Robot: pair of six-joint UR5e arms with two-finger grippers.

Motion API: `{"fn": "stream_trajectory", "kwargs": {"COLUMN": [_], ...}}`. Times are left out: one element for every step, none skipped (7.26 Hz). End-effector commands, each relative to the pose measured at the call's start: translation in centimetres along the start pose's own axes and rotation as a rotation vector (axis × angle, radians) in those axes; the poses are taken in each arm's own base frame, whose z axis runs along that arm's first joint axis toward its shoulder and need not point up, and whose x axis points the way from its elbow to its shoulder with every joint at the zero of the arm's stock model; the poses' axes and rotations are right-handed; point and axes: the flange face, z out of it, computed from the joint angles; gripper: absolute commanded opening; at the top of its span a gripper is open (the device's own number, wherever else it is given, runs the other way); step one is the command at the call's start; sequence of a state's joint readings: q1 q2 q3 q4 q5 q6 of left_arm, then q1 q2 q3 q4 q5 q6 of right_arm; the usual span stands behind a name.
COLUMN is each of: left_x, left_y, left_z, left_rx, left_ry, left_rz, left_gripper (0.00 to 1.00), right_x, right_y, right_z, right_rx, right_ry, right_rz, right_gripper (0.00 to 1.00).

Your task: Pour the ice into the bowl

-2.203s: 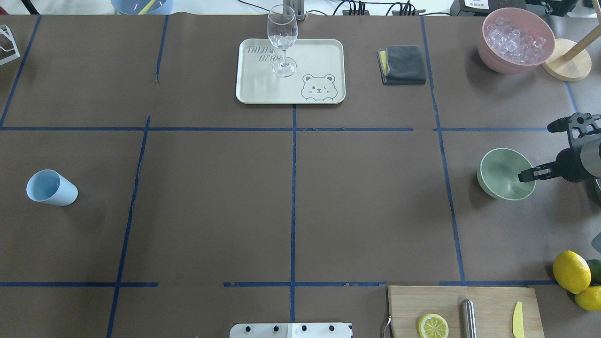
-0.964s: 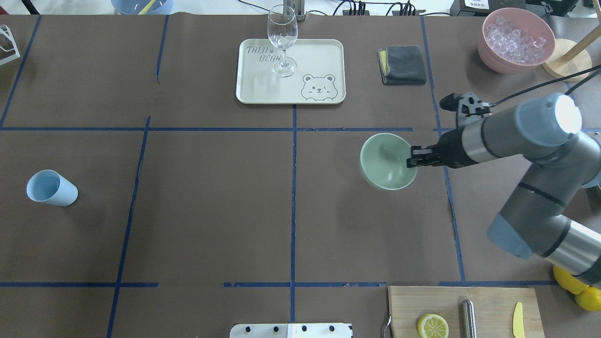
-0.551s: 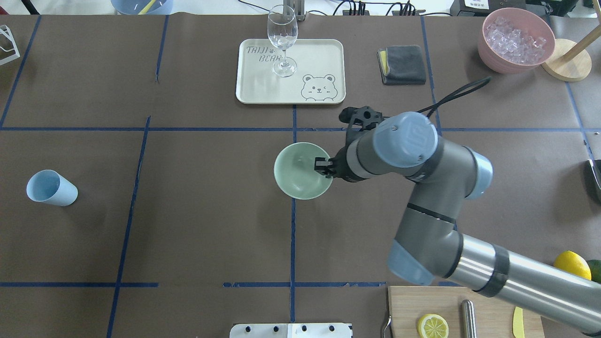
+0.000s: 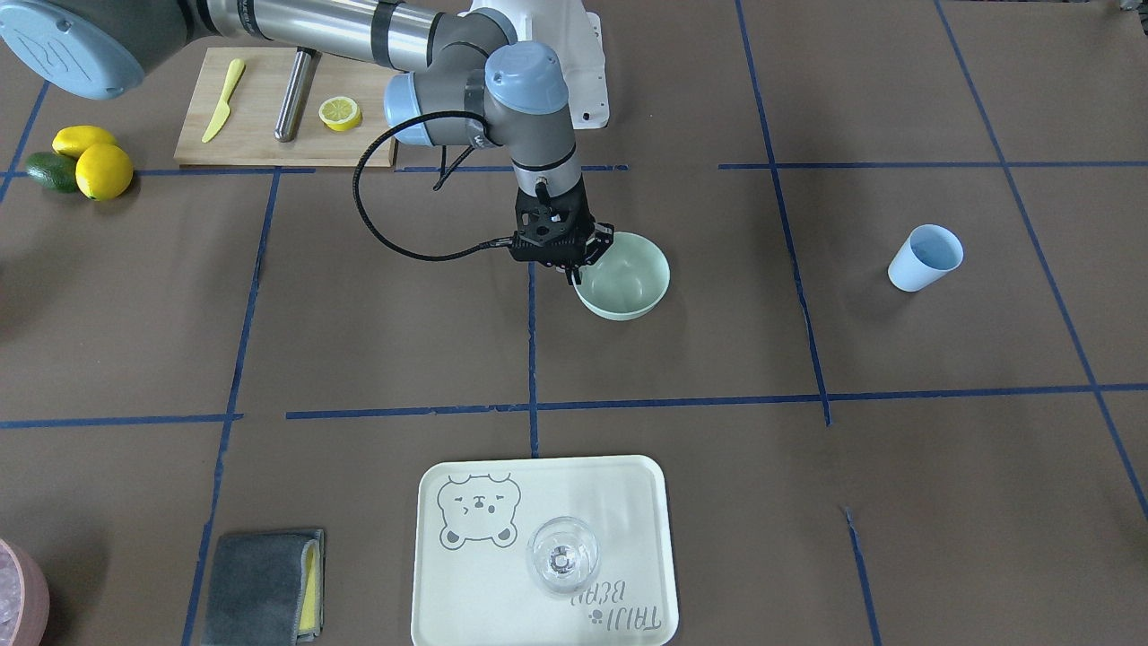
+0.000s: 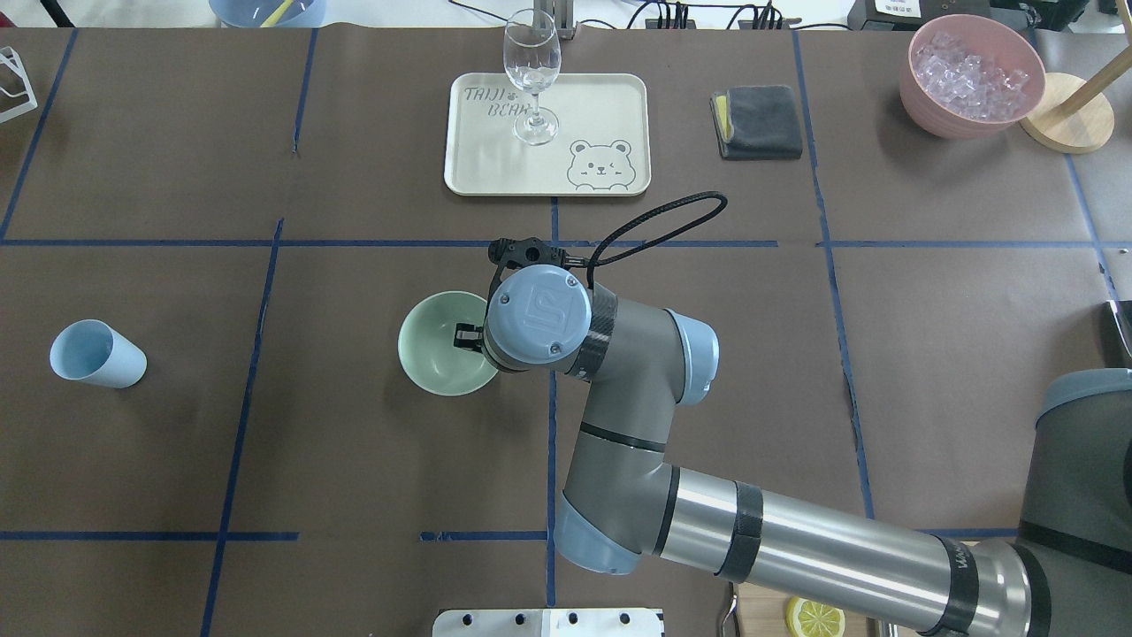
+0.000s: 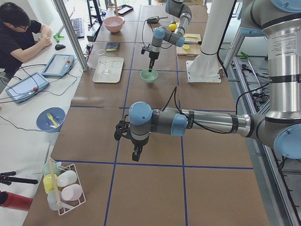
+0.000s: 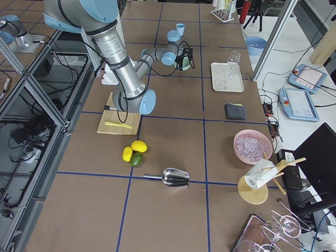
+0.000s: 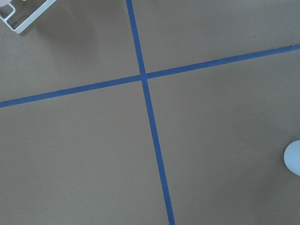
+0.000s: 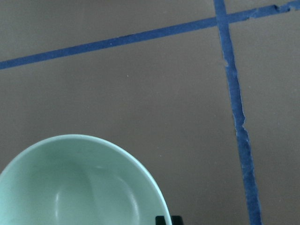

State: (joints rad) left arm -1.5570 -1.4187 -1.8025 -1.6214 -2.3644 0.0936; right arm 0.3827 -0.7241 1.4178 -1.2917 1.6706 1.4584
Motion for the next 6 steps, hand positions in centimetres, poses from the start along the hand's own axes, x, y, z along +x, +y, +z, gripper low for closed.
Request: {"fn": "stream_trajectory", "kwargs": {"left_x": [0.0, 0.1, -0.1, 0.2, 0.7, 1.8], "left_y": [0.0, 0.0, 0.0, -0.2, -1.3, -2.2], "left_z": [0.0, 0.0, 0.2, -0.1, -0.7, -1.8], "left_rx": [0.0, -0.001, -0.003, 0.003, 0.018, 0.044], "left_ry": [0.001, 0.001, 0.0, 0.002, 0.001, -0.001], "left_rz": [0.0, 0.0, -0.004, 0.004, 0.021, 0.047], "left_gripper": [1.0, 1.0, 1.0, 1.0, 1.0, 1.0], "right_x": [-0.2, -0.2, 0.1, 1.5, 5.2, 11.7], "right_y": [0.6, 0.3, -1.3, -6.0, -12.2, -17.5], "right_z": [0.5, 0.4, -0.5, -2.3, -5.3, -9.5], "right_rx": [-0.002, 0.023, 0.045, 0.071, 0.029, 0.0], "right_ry": [0.004, 0.003, 0.0, 0.012, 0.055, 0.089], "right_rz": [-0.003, -0.007, -0.006, 0.015, -0.032, -0.07], "right_gripper": [0.99, 1.0, 1.0, 1.0, 1.0, 1.0]}}
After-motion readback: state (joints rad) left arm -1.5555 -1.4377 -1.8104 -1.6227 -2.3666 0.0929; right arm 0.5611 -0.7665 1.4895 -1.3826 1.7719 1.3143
